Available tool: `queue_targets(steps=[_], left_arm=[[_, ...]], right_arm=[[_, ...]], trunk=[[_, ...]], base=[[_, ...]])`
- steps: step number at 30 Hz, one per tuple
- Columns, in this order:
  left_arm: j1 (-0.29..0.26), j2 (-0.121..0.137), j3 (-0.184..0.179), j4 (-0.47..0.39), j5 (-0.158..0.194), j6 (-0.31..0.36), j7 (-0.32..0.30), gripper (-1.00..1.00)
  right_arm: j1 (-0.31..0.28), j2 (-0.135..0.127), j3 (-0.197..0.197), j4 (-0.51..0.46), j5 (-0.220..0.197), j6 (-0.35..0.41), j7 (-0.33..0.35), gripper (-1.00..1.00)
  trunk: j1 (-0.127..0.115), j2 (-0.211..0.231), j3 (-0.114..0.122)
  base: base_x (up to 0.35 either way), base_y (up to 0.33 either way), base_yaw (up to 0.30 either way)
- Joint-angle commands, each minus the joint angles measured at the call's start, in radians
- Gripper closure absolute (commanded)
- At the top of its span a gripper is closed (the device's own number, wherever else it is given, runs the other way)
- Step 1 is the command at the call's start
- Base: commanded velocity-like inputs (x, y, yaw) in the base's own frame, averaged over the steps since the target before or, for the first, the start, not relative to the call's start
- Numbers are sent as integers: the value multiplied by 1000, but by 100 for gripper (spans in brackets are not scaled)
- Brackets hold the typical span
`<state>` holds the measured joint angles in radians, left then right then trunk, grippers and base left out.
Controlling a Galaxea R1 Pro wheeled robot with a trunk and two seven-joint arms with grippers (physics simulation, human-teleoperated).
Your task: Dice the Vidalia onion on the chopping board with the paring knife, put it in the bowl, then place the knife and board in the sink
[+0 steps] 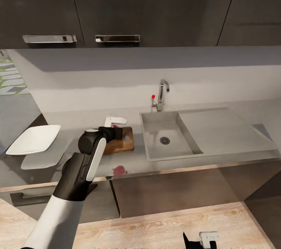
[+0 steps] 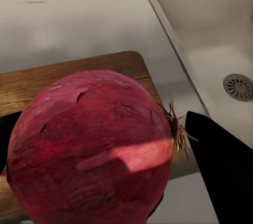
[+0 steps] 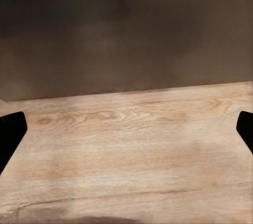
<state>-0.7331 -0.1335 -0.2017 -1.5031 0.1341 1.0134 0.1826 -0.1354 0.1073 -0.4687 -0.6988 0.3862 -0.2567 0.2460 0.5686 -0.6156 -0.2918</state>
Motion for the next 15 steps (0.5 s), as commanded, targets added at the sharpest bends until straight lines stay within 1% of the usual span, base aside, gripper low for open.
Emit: queue_targets(steps=[1,7,9,15], left_arm=[[-1,0,-1,0,10,4,10,100],[0,0,-2,0,10,4,10,100],[1,0,-2,0,10,4,10,100],[1,0,-2,0,10,4,10,100]], right_arm=[[-1,2,-8,-1,8,-4,9,-100],[-1,3,-8,-1,8,-4,9,-100],[-1,3,-8,-1,8,-4,9,-100],[-1,2,-8,-1,8,-4,9,-100]], trunk=[[0,-1,-3],[0,-1,-13],[0,-1,-16],[0,-1,-26]], base=[[0,1,0],[0,23,0],[0,198,0],[0,264,0]])
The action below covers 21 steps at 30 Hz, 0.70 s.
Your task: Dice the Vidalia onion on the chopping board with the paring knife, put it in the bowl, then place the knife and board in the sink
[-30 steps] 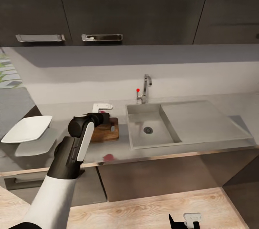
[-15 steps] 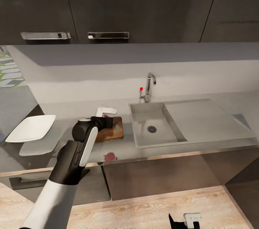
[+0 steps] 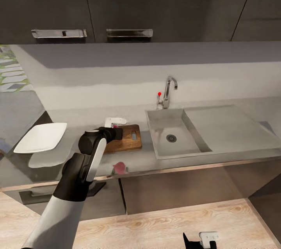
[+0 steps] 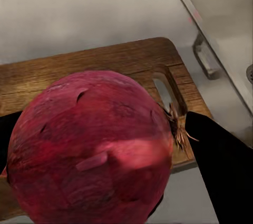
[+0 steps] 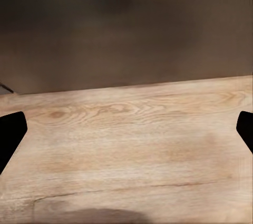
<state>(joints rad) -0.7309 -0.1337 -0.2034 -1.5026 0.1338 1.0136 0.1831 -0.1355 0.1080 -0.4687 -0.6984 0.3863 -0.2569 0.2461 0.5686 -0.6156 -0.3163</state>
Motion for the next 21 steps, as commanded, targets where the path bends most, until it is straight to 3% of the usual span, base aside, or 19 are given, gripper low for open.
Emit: queue_targets(steps=[1,17,21], left_arm=[[-1,0,-1,-1,10,3,10,100],[1,0,-3,2,10,3,10,100],[1,0,-33,2,10,2,10,100]], right_arm=[[-1,1,-8,-1,8,-4,9,-100],[-1,1,-8,-1,8,-4,9,-100],[-1,1,-8,-1,8,-4,9,-100]], trunk=[[0,-1,-3],[0,-1,-29],[0,-1,-36]], base=[[0,206,0],[0,26,0],[0,-29,0]])
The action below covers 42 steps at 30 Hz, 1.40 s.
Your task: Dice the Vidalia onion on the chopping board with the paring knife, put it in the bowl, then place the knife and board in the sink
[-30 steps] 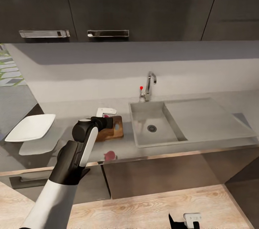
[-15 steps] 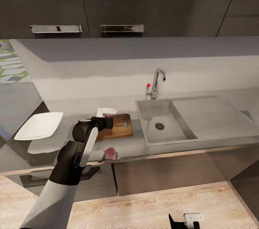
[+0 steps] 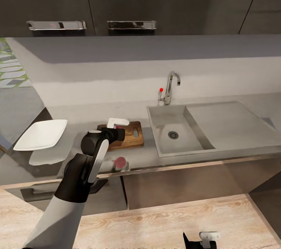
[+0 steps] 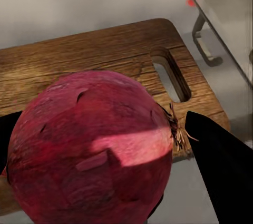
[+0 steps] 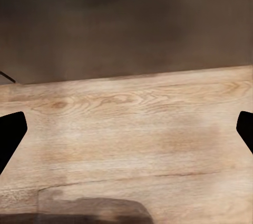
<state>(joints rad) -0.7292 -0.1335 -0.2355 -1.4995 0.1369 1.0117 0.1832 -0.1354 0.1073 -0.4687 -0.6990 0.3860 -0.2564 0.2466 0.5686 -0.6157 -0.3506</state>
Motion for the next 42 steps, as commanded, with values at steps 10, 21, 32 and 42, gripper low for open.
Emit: queue_targets(steps=[10,21,32,42], left_arm=[[-1,6,-8,-1,7,4,10,100],[-1,9,-9,-1,7,4,10,100],[-1,9,-10,-1,7,4,10,100],[-1,9,-10,-2,7,3,10,100]], right_arm=[[-1,2,-8,-1,8,-4,8,-100],[-1,2,-8,-1,8,-4,8,-100],[-1,2,-8,-1,8,-4,8,-100],[-1,3,-8,-1,8,-4,8,-100]], trunk=[[0,-1,-18],[0,-1,-36],[0,-1,-46],[0,-1,-46]], base=[[0,-20,0],[28,38,0],[2,2,0],[56,0,0]])
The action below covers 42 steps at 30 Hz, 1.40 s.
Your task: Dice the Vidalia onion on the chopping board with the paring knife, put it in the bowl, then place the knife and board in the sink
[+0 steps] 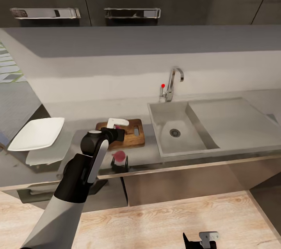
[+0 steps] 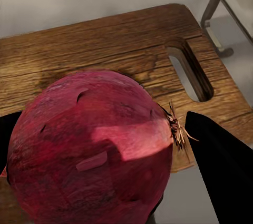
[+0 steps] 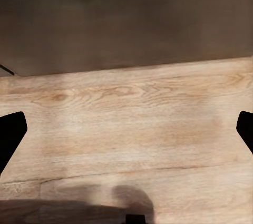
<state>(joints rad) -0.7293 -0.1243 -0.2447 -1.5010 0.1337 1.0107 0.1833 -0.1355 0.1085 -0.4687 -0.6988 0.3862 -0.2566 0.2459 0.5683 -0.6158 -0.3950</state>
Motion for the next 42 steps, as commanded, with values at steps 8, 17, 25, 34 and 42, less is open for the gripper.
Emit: queue_targets(steps=[8,17,25,34,42], left_arm=[[-1,-1,-1,-2,10,3,10,100],[-1,0,-1,-2,10,3,10,100],[-1,0,-1,-1,10,3,10,100],[-1,0,-1,-1,10,3,10,100],[-1,0,-1,-2,10,3,10,100]], right_arm=[[-1,2,-8,-1,8,-4,9,-100],[-1,2,-8,-1,8,-4,9,-100],[-1,2,-8,-1,8,-4,9,-100],[-1,2,-8,-1,8,-4,9,-100],[-1,2,-8,-1,8,-4,9,-100]], trunk=[[1,-1,-1],[1,-1,-4],[1,-1,-14],[1,-1,-26],[1,-1,-26]], base=[[40,0,0],[1,0,0],[0,0,0],[0,0,0],[54,0,0]])
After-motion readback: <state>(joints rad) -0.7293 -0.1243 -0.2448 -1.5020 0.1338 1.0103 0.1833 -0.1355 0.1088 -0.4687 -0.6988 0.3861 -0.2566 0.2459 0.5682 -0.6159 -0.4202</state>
